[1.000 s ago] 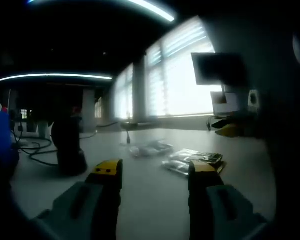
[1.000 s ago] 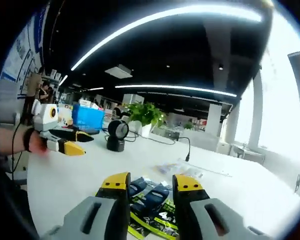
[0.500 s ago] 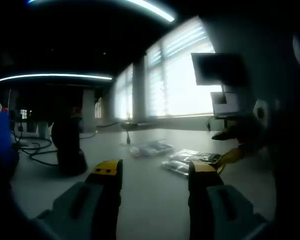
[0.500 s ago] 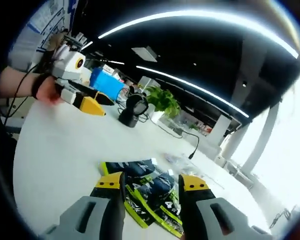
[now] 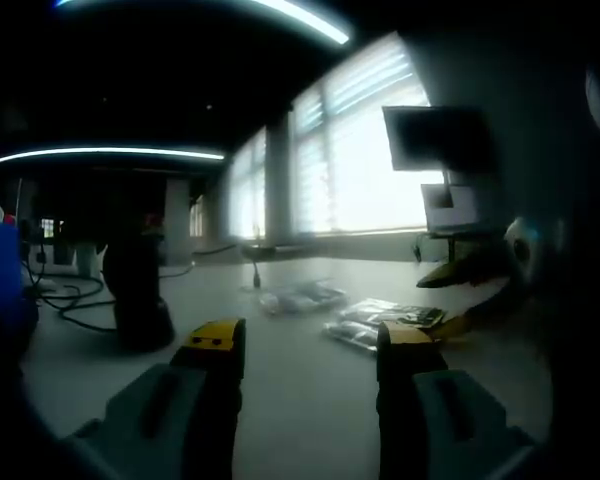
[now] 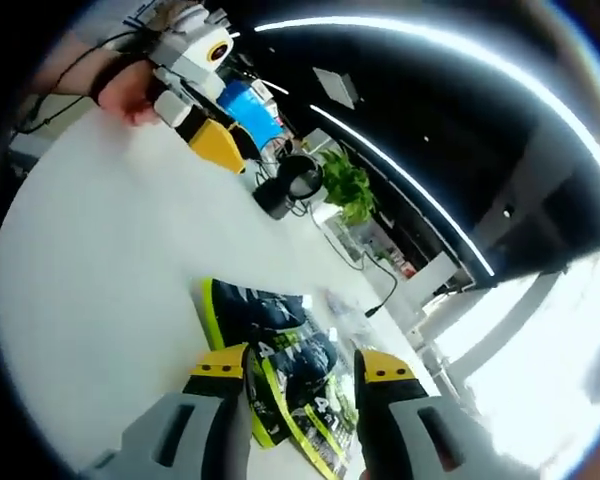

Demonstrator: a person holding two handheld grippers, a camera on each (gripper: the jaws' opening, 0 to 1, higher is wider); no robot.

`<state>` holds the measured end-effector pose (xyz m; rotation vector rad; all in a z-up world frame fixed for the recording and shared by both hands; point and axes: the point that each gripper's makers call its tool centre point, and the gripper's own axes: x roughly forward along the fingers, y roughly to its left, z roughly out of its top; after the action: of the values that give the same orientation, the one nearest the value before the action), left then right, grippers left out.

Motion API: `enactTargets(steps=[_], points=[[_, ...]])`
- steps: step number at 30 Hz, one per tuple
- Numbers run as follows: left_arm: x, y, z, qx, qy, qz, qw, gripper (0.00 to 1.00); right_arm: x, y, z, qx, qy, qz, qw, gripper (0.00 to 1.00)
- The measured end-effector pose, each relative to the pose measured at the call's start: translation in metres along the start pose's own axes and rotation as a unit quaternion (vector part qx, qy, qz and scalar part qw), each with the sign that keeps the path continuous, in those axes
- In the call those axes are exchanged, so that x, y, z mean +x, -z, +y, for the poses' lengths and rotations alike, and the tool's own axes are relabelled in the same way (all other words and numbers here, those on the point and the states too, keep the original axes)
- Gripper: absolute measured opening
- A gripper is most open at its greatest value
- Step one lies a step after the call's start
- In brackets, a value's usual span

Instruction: Clip sheet goods on table flip sheet goods clip sheet goods scan sheet goods put sheet goods back to table

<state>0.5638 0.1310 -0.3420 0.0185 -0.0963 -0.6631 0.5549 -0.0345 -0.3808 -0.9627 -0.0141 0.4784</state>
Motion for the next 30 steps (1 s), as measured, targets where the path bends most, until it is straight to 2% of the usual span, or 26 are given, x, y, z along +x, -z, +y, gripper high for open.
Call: enactTargets(steps=[10, 18, 20, 30], points=[[0.0, -0.001, 0.0, 0.0, 0.0, -0.001, 1.0, 0.46, 0.0, 0.002, 0.004, -0.07, 0.017, 0.011, 0.9973, 0.28], [0.0, 0.0, 0.001, 0.0, 0.0, -0.001, 1.0, 0.46, 0.004, 0.004, 0.015, -0.109, 0.022, 0.019, 0.9937, 0.09], [0.0, 0.0, 0.001, 0.0, -0.001, -0.002, 1.0, 0.46, 0.004, 0.005, 0.015, -0.099, 0.02, 0.02, 0.9947, 0.06], [-0.001, 0.0, 0.001, 0.0, -0.001, -0.002, 1.0, 0.46, 0.006, 0.008, 0.018, -0.072, 0.012, 0.023, 0.9971, 0.0]])
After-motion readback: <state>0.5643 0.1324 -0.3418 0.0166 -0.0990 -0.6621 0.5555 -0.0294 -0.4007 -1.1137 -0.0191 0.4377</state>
